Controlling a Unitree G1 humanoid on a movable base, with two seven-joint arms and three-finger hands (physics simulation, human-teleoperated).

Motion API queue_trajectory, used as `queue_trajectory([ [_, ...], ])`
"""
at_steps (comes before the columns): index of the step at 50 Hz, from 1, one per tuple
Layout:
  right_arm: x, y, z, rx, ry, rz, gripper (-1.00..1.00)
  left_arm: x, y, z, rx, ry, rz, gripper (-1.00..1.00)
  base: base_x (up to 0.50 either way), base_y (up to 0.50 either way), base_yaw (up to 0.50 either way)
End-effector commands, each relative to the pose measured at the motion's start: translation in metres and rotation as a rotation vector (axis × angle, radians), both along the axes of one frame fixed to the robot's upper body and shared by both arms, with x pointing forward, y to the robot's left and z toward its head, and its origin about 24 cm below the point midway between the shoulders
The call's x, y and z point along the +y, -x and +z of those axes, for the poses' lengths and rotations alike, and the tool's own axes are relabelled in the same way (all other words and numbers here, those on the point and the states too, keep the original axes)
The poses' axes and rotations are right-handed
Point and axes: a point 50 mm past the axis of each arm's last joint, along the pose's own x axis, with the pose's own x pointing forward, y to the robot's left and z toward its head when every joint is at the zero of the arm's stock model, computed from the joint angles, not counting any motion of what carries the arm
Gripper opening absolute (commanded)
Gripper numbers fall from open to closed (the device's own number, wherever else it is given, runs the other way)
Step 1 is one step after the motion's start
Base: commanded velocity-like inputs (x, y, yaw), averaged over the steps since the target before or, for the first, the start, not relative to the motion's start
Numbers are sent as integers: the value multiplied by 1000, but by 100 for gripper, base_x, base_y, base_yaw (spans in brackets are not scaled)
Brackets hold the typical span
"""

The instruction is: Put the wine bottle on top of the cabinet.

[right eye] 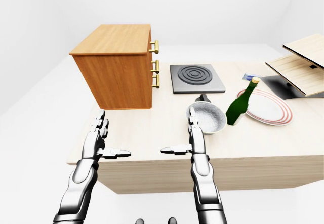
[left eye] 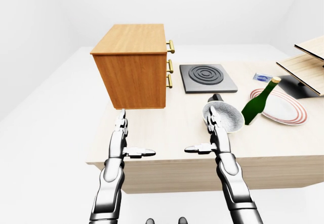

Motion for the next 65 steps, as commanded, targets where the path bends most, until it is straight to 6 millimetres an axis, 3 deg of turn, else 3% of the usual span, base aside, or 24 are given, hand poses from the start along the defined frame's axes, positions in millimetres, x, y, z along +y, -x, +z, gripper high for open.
queue_trajectory([
  [1,-1,0,1,-11,1,-9,100,-1,0,0,-1,-1,-2,100,0,0,0],
  [11,-1,0,2,-14,4,-17,100,0,0,0,1,3,2,100,0,0,0],
  [17,-4,1,4,-10,-14,-38,100,13,1,11,-19,21,53,100,0,0,0],
  [18,-5,1,4,11,-58,-44,100,17,2,33,-104,37,45,100,0,0,0],
  [19,-5,1,4,13,-61,-44,100,18,2,34,-111,37,44,100,0,0,0],
  [22,-7,-1,21,-26,-114,-53,100,39,16,123,-498,31,99,100,0,0,0],
  [24,-5,1,30,-63,-120,-41,100,47,33,163,-694,0,123,100,0,0,0],
  [26,-5,2,36,-88,-120,-47,100,52,51,193,-852,-24,129,100,0,0,0],
  [31,-7,1,48,-141,-175,-57,100,68,66,233,-1074,85,192,100,0,0,0],
  [32,-8,2,48,-145,-173,-61,100,74,69,233,-1083,108,244,100,0,0,0],
  [33,-9,2,49,-148,-187,-65,100,67,63,230,-1033,21,164,100,0,0,0],
  [35,-11,3,51,-161,-222,-72,100,71,76,235,-1070,-78,227,100,0,0,0],
  [37,-12,3,54,-170,-232,-73,100,89,95,250,-1193,40,275,100,0,0,0],
  [39,-10,5,54,-170,-229,-58,100,102,107,254,-1215,51,324,100,0,0,0],
  [45,-7,5,50,-152,-211,-39,100,109,96,240,-1099,80,343,100,12,0,0],
  [65,-3,4,39,-107,-198,-28,100,111,93,236,-1071,72,358,100,27,0,0],
])
